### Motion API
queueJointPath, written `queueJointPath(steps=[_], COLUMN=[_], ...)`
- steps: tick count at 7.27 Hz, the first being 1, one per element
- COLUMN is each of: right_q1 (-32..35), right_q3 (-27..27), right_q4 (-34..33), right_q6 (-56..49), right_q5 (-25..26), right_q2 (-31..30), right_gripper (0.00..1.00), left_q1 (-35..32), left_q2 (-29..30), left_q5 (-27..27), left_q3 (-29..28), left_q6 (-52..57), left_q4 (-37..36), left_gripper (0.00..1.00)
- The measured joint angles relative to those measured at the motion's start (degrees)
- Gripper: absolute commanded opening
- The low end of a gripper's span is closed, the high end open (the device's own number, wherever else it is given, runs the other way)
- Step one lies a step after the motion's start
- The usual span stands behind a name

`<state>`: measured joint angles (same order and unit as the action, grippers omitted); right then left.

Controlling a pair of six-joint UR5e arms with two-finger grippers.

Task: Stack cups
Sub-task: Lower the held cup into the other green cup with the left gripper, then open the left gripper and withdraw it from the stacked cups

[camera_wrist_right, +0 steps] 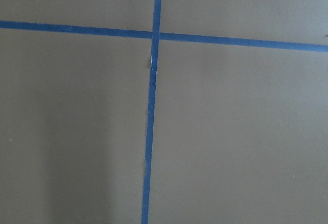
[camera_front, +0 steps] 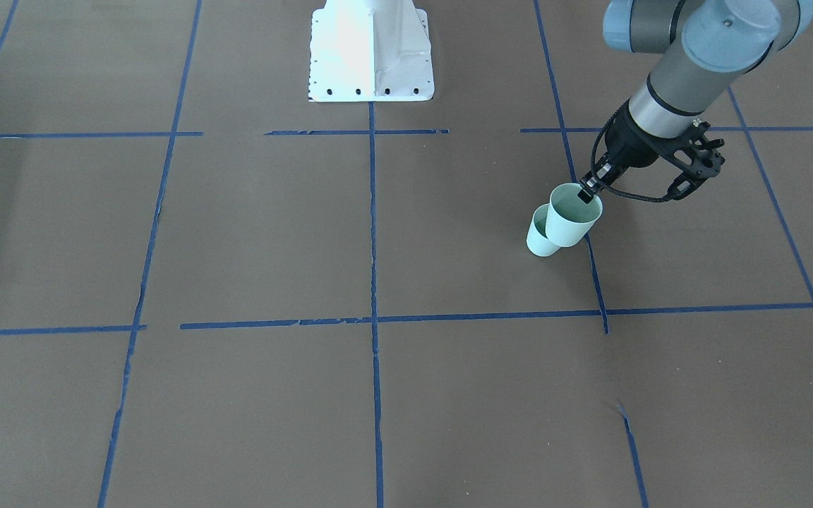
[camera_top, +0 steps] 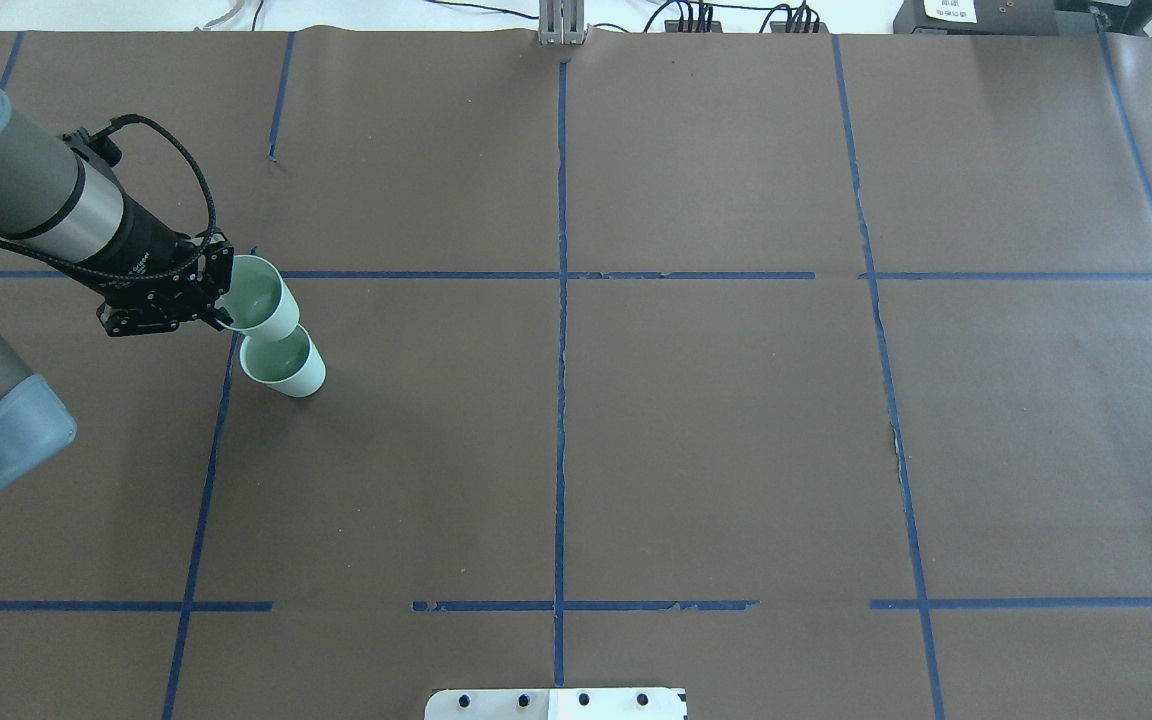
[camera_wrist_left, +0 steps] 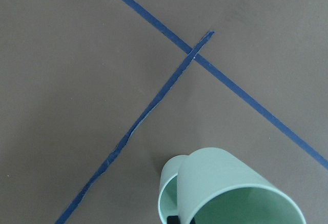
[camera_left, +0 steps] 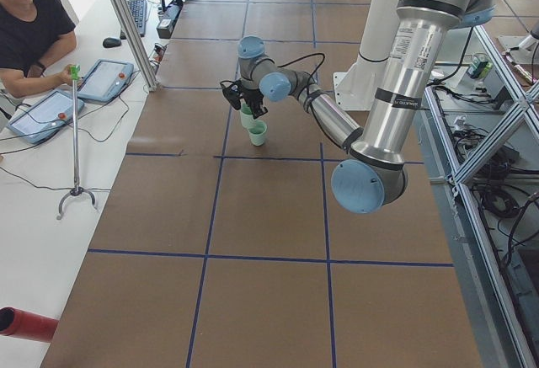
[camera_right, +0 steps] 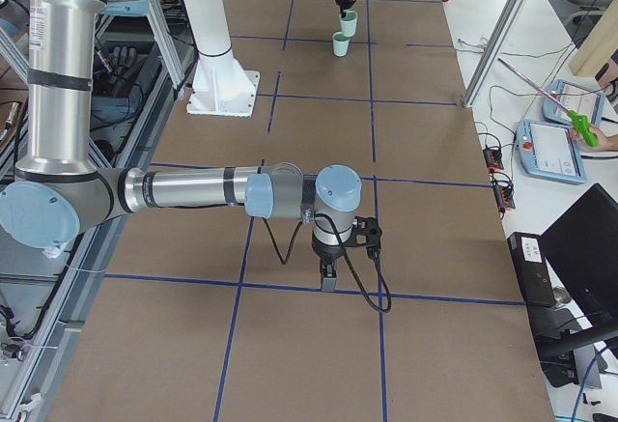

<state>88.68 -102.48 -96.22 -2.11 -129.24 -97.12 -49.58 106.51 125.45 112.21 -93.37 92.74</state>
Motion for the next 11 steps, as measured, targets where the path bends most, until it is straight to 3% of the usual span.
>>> queueJointPath(steps=[5,6,8,11], right_q1=[0.0,0.0,0.0,0.0], right_q3=[0.0,0.0,0.0,0.0], right_q4=[0.0,0.0,0.0,0.0], right_q6=[0.0,0.0,0.0,0.0], right_q5=[0.0,0.0,0.0,0.0], right_q2=[0.0,0.0,0.0,0.0], right_gripper=[1.00,1.00,1.00,1.00], left_q1=[1.6,1.7,1.7,1.6], left_q2=[-1.1,-1.2,-1.2,-1.2], left_q5=[0.3,0.3,0.3,0.2], left_q3=[0.7,0.6,0.5,0.4], left_q6=[-0.1,-0.1,0.1,0.3], left_q4=[-0.1,-0.1,0.0,0.0], left_gripper=[0.00,0.16,1.00,1.00])
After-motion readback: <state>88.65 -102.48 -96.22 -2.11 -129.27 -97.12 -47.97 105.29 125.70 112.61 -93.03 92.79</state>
